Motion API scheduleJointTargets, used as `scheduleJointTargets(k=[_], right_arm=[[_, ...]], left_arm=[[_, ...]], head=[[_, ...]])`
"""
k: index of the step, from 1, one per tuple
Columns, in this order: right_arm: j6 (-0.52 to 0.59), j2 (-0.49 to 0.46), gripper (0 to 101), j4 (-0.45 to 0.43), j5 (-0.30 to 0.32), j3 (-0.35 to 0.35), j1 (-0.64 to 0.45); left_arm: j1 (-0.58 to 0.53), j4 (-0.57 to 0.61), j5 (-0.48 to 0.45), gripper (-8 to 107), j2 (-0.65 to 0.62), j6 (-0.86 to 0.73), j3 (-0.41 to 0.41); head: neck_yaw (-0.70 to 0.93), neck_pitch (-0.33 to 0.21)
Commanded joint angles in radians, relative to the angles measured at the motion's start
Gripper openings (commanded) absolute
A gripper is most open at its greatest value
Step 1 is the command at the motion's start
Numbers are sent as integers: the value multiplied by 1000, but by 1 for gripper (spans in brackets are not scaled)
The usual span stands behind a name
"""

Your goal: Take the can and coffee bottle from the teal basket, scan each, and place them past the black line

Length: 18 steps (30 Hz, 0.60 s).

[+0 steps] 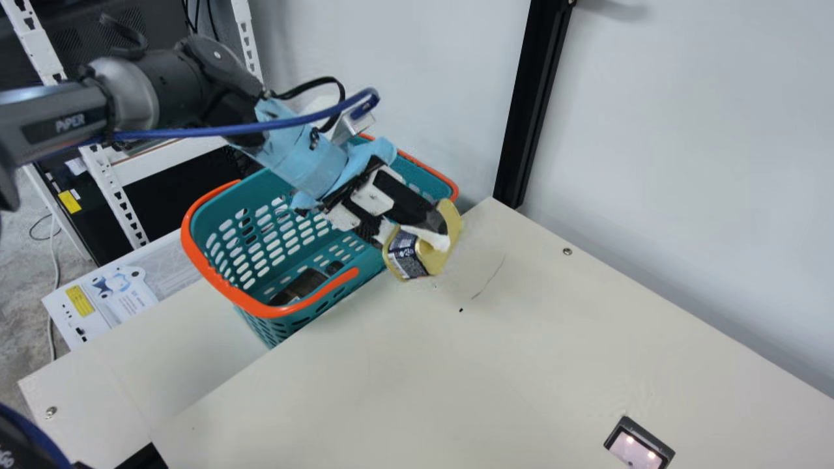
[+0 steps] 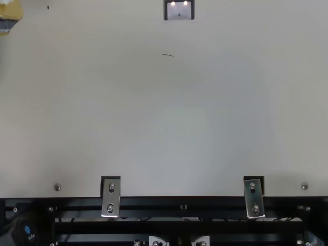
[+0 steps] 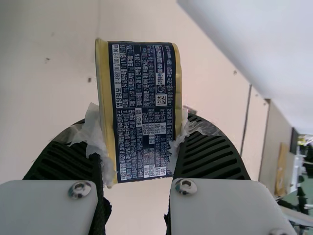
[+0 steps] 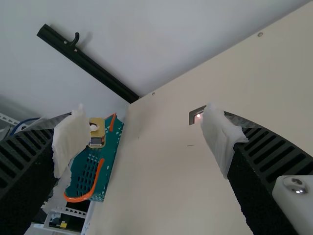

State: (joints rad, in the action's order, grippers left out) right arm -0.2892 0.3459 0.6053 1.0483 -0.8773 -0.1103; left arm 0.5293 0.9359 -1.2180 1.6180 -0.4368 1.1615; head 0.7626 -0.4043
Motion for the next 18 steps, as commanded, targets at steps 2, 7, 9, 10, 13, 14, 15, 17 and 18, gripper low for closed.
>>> scheduleJointTargets(k=[2,7,9,10,13,14,15,17,18], right_arm=[[0,0,101,0,0,0,0],[0,0,101,0,0,0,0],[0,0,101,0,0,0,0],[0,0,101,0,0,0,0],[0,0,101,0,0,0,0],[0,0,101,0,0,0,0],[0,0,101,0,0,0,0],[0,0,101,0,0,0,0],[0,0,101,0,0,0,0]], left_arm=[[-5,96,-2,10,-39,-35,-76],[-24,219,-2,10,-107,-78,-176],[-33,263,-2,10,-134,-85,-205],[-38,283,-2,10,-147,-87,-218],[-56,334,-2,10,-186,-79,-247],[-63,349,-2,10,-197,-72,-254],[-72,364,-2,10,-209,-63,-261],[-93,390,-2,10,-231,-36,-270],[-105,403,-2,10,-241,-24,-277]], head=[[20,-32],[20,-32],[20,-32],[20,-32],[20,-32],[20,-32],[20,-32],[20,-32],[20,-32]])
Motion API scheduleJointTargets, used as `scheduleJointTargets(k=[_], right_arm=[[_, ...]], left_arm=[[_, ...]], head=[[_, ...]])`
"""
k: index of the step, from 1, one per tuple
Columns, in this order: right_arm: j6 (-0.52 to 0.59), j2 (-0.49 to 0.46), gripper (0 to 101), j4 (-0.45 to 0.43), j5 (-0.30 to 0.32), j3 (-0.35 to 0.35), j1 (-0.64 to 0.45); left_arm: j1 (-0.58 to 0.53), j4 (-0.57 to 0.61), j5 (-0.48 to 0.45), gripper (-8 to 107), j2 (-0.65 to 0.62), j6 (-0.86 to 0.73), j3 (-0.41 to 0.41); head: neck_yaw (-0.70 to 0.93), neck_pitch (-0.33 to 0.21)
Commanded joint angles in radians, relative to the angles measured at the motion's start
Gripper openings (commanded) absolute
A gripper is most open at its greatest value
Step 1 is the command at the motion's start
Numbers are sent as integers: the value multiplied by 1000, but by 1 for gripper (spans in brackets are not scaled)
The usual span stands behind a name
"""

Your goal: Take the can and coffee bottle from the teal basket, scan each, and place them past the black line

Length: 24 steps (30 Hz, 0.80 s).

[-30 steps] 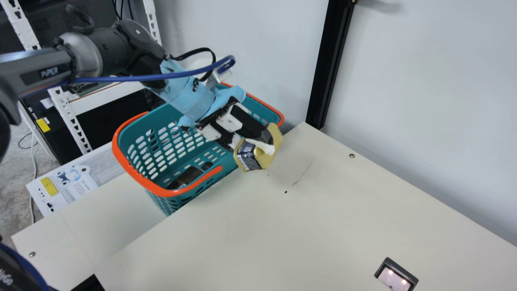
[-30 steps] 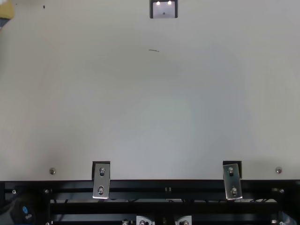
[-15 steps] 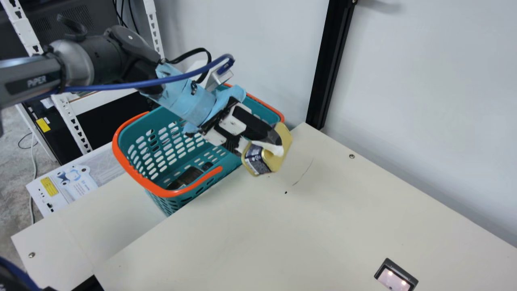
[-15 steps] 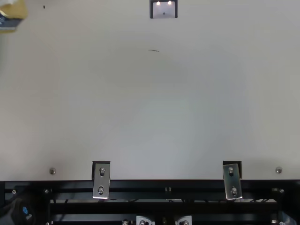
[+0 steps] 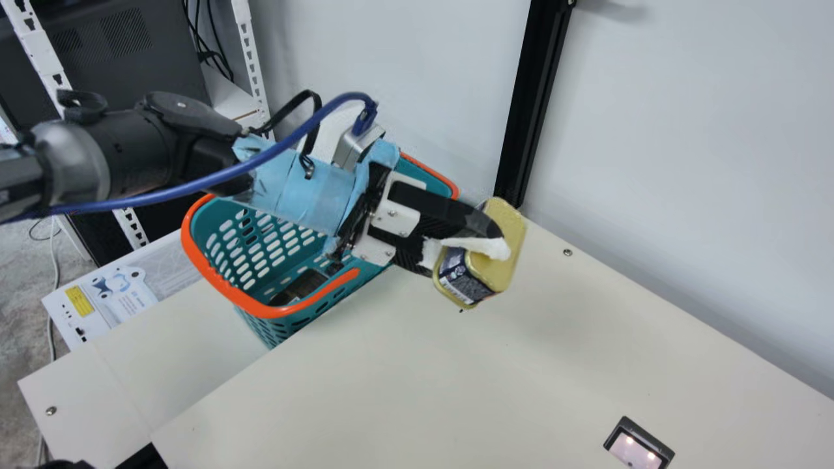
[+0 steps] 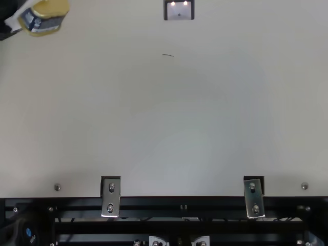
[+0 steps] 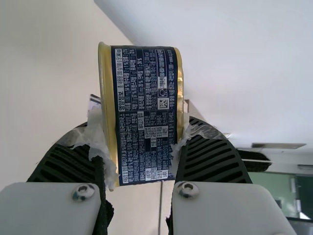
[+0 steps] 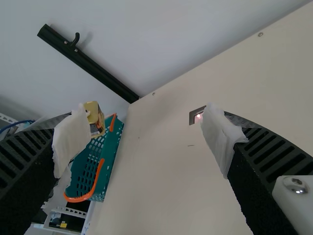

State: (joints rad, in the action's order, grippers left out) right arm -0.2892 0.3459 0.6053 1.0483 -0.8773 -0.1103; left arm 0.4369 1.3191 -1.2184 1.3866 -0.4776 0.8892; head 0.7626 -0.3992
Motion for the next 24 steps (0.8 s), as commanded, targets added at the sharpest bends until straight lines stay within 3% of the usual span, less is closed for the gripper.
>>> scheduleJointTargets(k=[1,11,15,16,24], right_arm=[[0,0,101,0,0,0,0],[0,0,101,0,0,0,0],[0,0,101,0,0,0,0],[0,0,101,0,0,0,0],[0,0,101,0,0,0,0]], left_arm=[[-25,33,-2,10,-23,36,-10],[-140,148,-2,10,-167,220,-78],[-141,45,-2,10,-228,265,-85],[-153,140,-5,10,-210,255,-84],[-150,109,-2,10,-231,268,-81]], head=[[20,-37],[20,-37],[20,-37],[20,-37],[20,-37]])
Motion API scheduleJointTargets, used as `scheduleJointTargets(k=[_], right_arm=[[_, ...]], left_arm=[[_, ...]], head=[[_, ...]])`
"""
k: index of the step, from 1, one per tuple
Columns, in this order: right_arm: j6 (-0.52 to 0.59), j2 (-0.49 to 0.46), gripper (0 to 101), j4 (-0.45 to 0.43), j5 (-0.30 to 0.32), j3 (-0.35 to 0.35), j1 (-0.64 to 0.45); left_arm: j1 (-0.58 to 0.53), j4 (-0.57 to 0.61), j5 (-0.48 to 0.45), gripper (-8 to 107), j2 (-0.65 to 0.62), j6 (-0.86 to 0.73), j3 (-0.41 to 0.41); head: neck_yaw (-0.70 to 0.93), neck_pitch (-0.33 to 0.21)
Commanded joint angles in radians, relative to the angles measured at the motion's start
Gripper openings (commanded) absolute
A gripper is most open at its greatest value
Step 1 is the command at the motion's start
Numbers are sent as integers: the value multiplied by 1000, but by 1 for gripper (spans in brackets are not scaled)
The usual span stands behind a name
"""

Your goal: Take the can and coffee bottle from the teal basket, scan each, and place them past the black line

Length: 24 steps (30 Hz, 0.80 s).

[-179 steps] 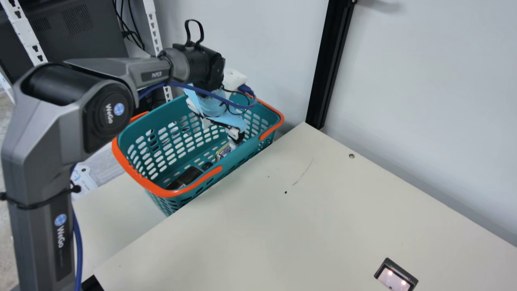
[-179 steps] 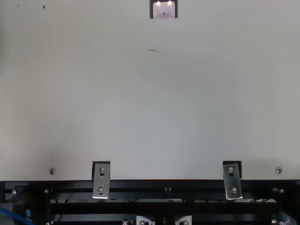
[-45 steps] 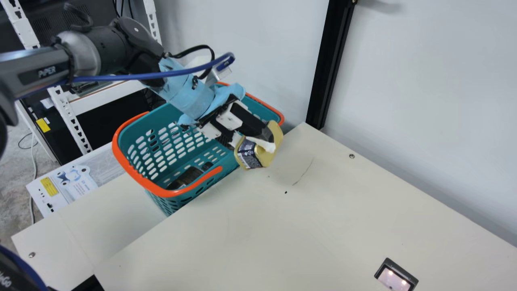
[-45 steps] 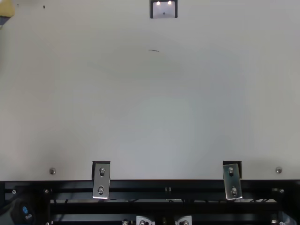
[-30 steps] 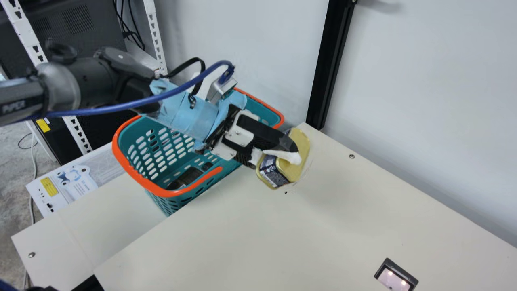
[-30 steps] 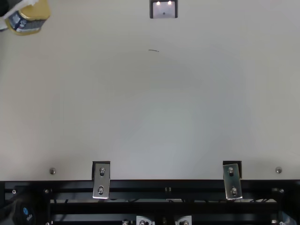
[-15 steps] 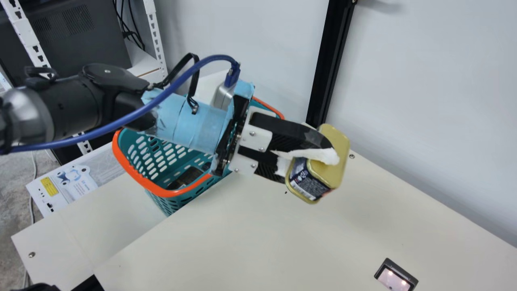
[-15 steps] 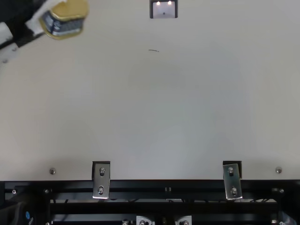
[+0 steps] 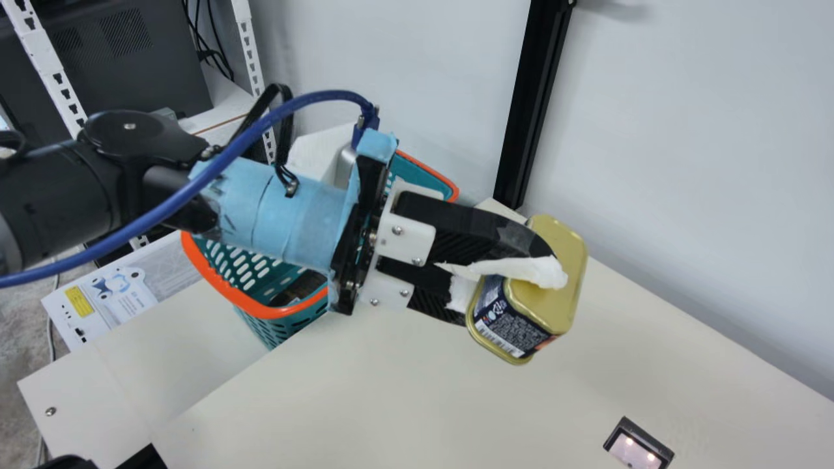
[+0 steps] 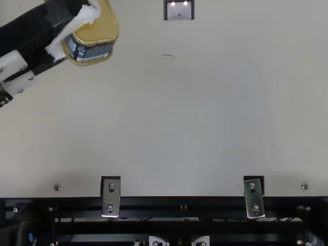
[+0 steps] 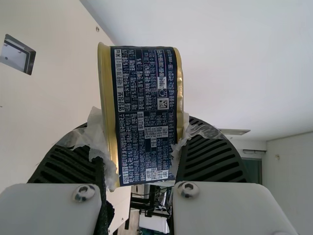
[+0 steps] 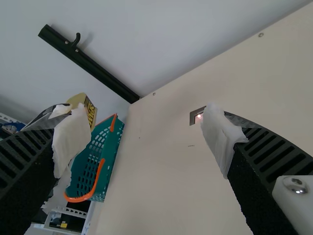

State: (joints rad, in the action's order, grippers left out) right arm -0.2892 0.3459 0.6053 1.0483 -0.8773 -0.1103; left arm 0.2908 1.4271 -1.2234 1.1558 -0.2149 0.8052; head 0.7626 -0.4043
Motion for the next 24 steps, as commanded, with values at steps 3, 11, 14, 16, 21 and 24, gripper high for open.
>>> scheduleJointTargets(k=[3,11,14,16,21,24], right_arm=[[0,0,101,0,0,0,0],[0,0,101,1,0,0,0],[0,0,101,1,0,0,0],[0,0,101,0,0,0,0],[0,0,101,0,0,0,0],[0,0,101,0,0,0,0]], left_arm=[[-6,23,3,10,-5,24,-3],[48,128,3,10,-63,99,-46],[78,157,3,10,-88,136,-59],[96,174,3,10,-106,168,-67],[123,204,3,10,-159,267,-98],[124,218,3,10,-197,342,-123]], head=[[20,-32],[20,-32],[20,-32],[20,-32],[20,-32],[20,-32]])
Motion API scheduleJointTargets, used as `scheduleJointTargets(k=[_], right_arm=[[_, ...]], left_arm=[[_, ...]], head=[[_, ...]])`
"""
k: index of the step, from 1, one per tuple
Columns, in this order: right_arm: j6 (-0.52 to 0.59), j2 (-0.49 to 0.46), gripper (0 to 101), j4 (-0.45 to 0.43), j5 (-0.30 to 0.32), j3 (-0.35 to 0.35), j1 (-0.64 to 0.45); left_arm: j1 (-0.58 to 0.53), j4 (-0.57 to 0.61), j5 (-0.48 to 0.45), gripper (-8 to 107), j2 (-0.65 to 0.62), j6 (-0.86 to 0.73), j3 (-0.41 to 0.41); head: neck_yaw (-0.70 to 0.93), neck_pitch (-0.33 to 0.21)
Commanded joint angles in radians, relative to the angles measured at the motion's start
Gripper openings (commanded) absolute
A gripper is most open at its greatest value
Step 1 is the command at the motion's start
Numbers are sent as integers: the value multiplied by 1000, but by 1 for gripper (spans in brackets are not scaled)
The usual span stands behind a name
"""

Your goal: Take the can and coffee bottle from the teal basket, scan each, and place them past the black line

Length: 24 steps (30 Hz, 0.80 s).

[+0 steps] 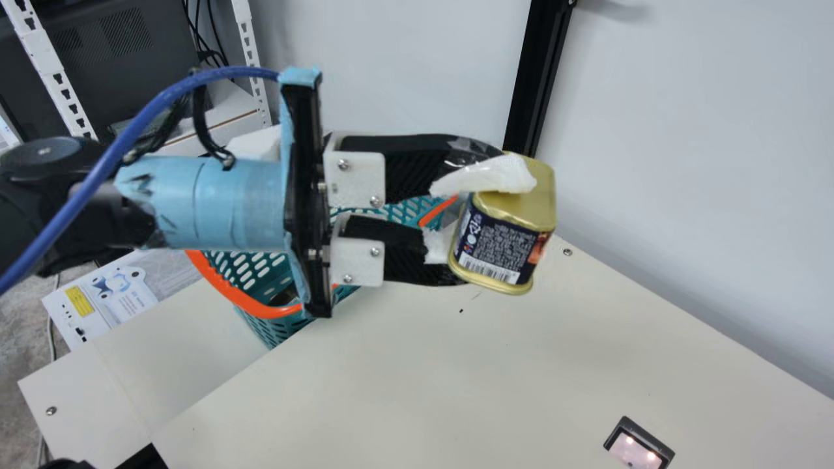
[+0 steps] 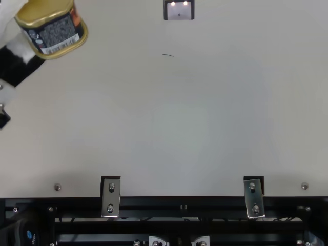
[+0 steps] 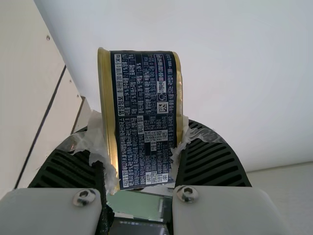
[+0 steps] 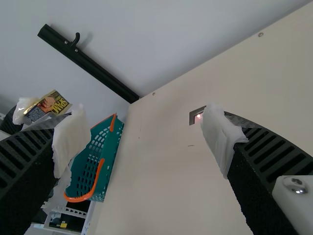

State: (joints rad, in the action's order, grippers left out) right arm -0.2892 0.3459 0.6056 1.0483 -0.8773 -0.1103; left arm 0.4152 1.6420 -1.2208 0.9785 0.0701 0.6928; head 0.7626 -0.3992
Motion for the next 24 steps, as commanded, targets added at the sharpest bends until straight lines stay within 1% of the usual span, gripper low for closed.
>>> scheduleJointTargets(k=[1,7,13,18,19,24], right_arm=[[0,0,101,0,0,0,0],[0,0,101,0,0,0,0],[0,0,101,0,0,0,0],[0,0,101,0,0,0,0],[0,0,101,0,0,0,0],[0,0,101,0,0,0,0]], left_arm=[[-3,10,1,10,-34,85,-20],[-15,58,1,10,-119,264,-71],[-17,96,1,10,-174,448,-105],[-58,103,1,10,-227,612,-127],[-48,101,2,10,-209,522,-122],[-59,103,1,10,-229,611,-126]], head=[[20,-37],[20,-37],[20,-37],[20,-37],[20,-37],[20,-37]])
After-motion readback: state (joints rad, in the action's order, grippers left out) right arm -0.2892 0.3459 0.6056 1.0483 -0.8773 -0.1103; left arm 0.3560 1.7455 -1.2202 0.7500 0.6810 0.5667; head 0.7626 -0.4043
